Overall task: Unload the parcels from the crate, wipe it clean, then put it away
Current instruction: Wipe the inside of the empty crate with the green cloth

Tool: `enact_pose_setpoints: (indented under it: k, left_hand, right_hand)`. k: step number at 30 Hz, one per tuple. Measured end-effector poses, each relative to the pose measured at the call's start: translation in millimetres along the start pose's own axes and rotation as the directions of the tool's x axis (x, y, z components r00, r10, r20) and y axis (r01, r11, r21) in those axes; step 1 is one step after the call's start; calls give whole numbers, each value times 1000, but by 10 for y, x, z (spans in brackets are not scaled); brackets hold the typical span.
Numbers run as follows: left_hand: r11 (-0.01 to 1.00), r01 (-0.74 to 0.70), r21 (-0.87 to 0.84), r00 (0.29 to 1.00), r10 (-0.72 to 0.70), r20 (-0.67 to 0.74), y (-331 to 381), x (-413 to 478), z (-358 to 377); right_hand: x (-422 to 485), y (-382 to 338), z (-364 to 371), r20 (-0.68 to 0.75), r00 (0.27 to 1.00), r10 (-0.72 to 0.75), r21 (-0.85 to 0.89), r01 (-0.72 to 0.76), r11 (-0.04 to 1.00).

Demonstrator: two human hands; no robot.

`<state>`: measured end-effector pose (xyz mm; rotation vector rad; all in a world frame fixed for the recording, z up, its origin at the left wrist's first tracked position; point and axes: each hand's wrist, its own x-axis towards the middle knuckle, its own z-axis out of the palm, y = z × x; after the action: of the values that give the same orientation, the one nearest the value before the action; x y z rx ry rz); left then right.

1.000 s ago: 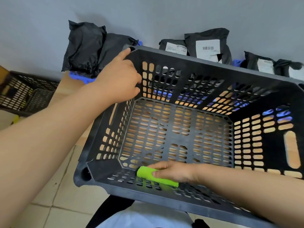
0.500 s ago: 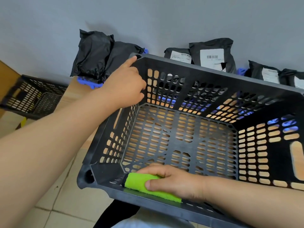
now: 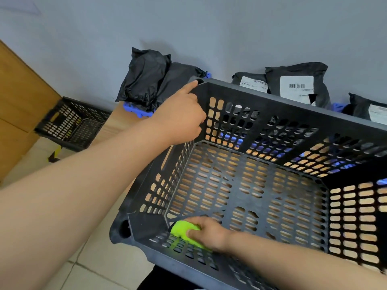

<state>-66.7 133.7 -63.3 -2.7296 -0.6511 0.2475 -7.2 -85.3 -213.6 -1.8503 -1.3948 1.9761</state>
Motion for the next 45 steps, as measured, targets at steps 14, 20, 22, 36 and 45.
enact_pose_setpoints:
  k: [14, 20, 22, 36, 45]
  left_hand:
    - [1000, 27, -5, 999, -26, 19, 40, -28, -61]
    - [999, 47, -20, 999, -47, 4, 35, -11, -61]
    - [998, 56, -28, 998, -55, 12, 38, -13, -61]
    - [994, 113, 1, 993, -113, 19, 95, 16, -53]
    - [993, 111, 37, 994, -111, 16, 110, -7, -44]
  right_hand:
    - [-161, -360, 40, 58, 984, -169, 371, 136, 919]
    - [-434, -644, -65, 109, 935, -338, 512, 239, 825]
    - [-479, -689, -63, 93, 929, -358, 484, 272, 832]
    - [108, -266, 36, 10, 999, -54, -103, 54, 993]
    - [-111, -28, -269, 121, 988, 97, -233, -66, 970]
